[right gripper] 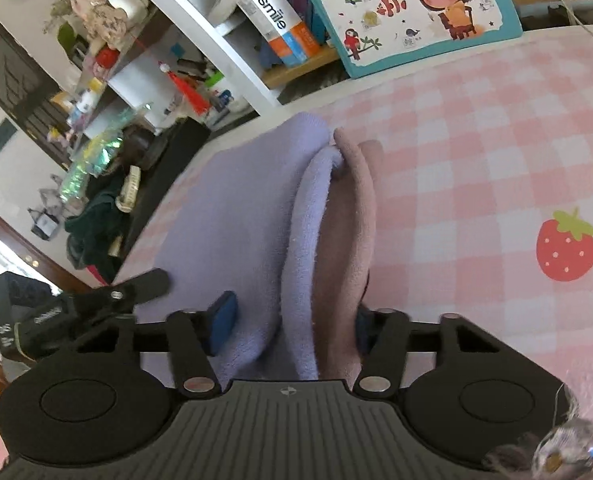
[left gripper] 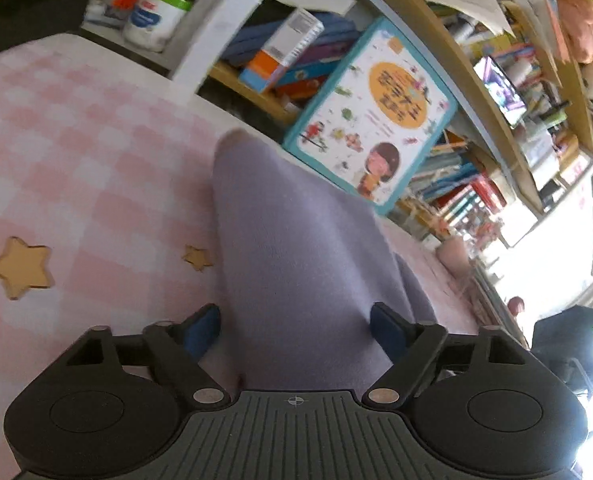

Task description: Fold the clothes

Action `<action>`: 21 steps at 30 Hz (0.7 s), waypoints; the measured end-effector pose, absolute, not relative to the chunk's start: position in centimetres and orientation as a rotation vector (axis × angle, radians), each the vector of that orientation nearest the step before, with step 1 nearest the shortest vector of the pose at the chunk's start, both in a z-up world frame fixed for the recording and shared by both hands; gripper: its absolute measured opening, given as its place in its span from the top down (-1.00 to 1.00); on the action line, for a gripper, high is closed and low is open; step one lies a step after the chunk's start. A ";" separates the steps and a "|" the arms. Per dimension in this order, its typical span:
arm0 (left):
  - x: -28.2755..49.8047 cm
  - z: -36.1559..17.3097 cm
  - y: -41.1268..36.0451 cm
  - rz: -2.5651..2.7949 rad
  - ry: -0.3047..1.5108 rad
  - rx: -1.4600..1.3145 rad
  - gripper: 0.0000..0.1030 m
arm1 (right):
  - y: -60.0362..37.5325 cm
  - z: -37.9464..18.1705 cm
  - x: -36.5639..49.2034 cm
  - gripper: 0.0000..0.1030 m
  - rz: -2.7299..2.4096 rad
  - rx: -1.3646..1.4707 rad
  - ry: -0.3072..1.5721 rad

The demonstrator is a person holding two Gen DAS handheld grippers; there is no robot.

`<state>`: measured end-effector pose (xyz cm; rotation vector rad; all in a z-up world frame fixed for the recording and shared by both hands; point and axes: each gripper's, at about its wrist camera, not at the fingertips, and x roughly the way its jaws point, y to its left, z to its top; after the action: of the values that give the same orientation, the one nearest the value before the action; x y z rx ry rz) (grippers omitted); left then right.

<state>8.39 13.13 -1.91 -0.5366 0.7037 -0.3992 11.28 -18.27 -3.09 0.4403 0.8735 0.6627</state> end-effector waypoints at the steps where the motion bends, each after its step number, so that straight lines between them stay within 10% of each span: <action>1: 8.2 -1.7 12.6 -0.400 0.703 -0.515 -0.34 | -18.5 -3.0 10.9 0.29 0.655 0.432 0.857; 13: 4.1 -0.8 8.5 -0.512 0.773 -0.434 -0.22 | -23.3 -1.7 4.2 0.41 0.616 0.367 0.855; 21: 3.3 -1.4 8.4 -0.536 0.776 -0.423 -0.39 | -24.8 -2.9 3.2 0.04 0.617 0.454 0.902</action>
<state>3.25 8.38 -1.36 -0.4234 0.7756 -0.5363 3.24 -24.83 -2.91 0.4540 0.9023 0.6171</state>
